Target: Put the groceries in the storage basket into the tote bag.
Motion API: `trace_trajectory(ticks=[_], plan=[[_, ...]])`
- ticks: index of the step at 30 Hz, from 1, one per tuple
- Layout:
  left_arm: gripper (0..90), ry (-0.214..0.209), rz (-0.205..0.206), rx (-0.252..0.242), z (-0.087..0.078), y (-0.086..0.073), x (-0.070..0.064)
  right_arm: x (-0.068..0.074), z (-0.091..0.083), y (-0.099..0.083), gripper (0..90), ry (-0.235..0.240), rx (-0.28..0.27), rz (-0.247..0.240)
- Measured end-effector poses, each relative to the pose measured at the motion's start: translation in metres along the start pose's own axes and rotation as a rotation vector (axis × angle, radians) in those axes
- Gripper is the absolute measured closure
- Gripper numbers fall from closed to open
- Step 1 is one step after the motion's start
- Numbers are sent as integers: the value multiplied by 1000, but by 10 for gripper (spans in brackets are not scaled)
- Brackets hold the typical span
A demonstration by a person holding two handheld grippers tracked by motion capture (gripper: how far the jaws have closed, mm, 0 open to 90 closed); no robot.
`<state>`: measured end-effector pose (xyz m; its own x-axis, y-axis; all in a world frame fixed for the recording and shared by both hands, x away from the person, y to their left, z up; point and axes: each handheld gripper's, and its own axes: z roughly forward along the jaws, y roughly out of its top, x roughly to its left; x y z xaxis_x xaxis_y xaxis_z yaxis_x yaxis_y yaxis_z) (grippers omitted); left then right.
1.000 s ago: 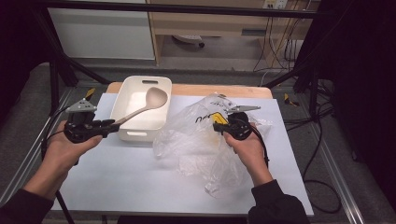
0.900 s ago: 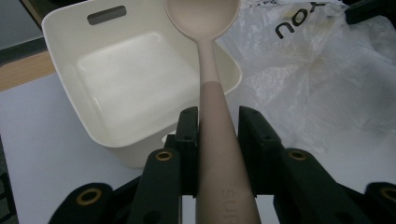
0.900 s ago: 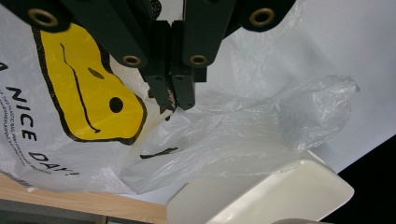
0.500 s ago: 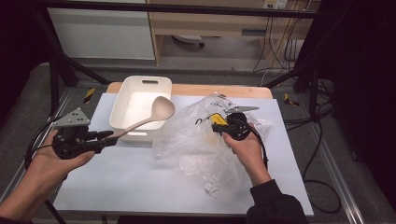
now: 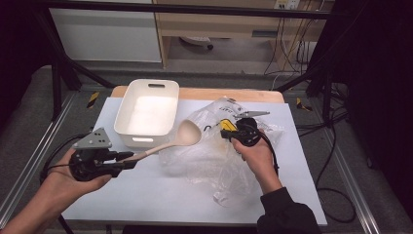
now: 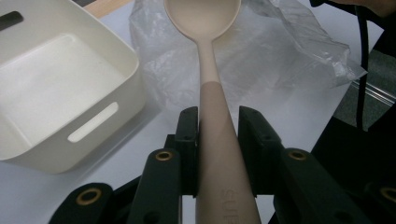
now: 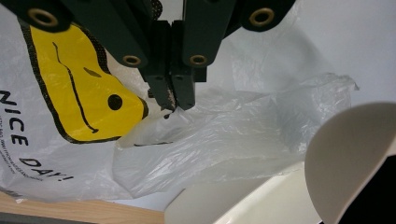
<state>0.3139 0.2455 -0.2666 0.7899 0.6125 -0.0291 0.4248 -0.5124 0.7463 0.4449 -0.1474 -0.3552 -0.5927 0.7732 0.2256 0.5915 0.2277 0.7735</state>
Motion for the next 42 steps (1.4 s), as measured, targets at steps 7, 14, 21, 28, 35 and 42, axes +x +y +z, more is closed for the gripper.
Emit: trace_trajectory(ticks=[7,14,21,28,35,42], plan=[[699,-65,22,-1,18,-2,-8,-1,0,6,900,-6,2,5],[698,-103,53,34,43,-3,-19,0,-6,15,900,-15,-5,4],[698,-110,46,50,68,-7,-17,0,-13,22,900,-17,-15,0],[698,-96,50,37,97,-3,-12,3,-17,29,900,-6,-24,1],[698,-90,39,-7,121,11,-12,5,-20,35,900,3,-36,1],[698,-78,81,4,145,24,-24,5,-19,38,900,-3,-33,3]])
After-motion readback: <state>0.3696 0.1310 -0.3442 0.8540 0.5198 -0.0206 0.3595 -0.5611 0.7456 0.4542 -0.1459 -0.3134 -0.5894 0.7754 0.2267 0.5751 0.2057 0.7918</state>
